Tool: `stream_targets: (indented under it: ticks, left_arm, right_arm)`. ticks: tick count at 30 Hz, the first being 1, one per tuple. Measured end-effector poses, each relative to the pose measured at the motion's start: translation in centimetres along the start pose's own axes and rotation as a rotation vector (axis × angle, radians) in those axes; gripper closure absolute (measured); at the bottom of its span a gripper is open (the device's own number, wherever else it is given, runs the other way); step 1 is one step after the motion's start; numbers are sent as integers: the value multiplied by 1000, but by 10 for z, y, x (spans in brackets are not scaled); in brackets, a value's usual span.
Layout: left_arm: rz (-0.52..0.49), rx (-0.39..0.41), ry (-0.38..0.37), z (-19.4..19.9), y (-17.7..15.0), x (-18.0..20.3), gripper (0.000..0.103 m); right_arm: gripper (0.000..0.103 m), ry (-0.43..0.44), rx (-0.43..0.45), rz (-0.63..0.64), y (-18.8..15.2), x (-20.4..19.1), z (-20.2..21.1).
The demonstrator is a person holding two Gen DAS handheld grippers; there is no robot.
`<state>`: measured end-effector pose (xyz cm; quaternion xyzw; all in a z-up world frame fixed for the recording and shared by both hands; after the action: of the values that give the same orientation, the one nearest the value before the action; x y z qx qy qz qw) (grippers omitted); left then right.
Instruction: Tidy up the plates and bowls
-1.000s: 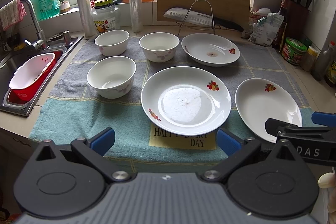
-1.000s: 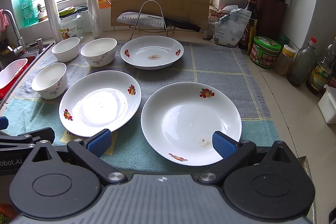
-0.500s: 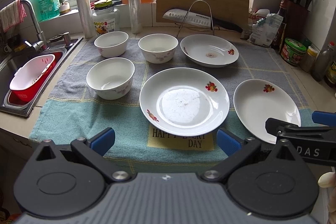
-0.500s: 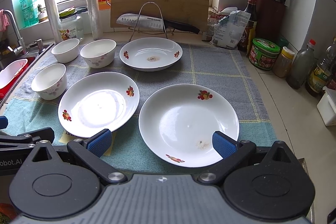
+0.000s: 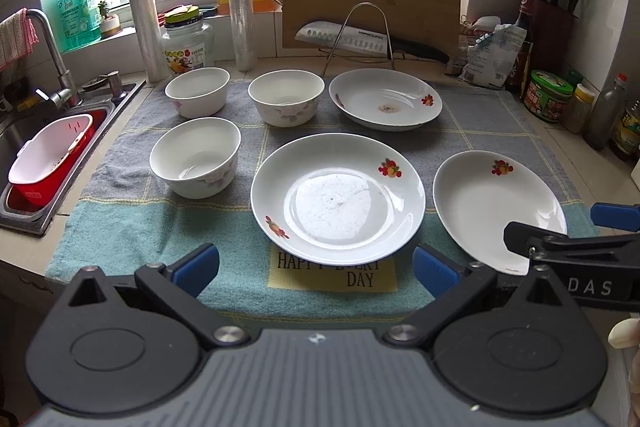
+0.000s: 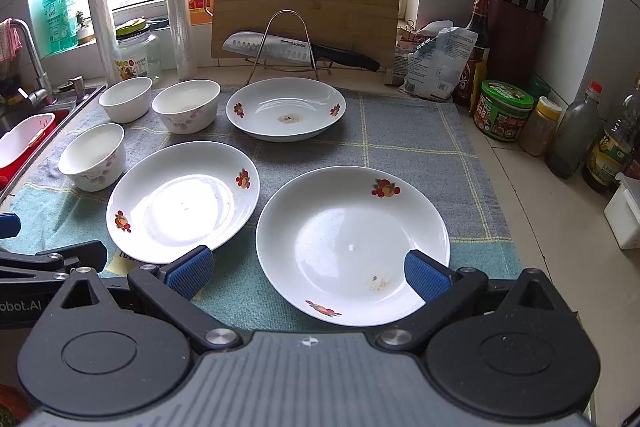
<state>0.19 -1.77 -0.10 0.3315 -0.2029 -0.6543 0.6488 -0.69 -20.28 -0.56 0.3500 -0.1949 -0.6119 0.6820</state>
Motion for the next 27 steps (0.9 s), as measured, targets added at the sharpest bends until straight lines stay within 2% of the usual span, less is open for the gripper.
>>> stream_targets:
  ticks: [10, 16, 22, 27]
  left_arm:
    - [-48, 33, -41, -1, -4, 18, 1]
    - [-69, 33, -55, -4, -8, 27, 1]
    - [-70, 26, -73, -8, -11, 31, 1]
    - [-61, 24, -76, -11, -12, 32, 1]
  right_arm:
    - [0, 5, 18, 27, -6, 13, 2]
    - [0, 57, 37, 29, -17, 29, -3]
    - [0, 68, 21, 60, -37, 43, -12]
    - [0, 63, -6, 33, -53, 60, -19]
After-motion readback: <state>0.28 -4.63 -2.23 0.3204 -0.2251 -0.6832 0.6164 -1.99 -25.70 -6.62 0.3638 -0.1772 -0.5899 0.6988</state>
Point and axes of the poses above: each gripper's, at about its wrist camera, not at the fingertips, and z roughly against the way its jaws point, x to its right, y to its top, the point moved 1 cm from there along -z, roughly the way its jaws point, and after that the axes turned 13 degrees about y, right-handed, at the moved point
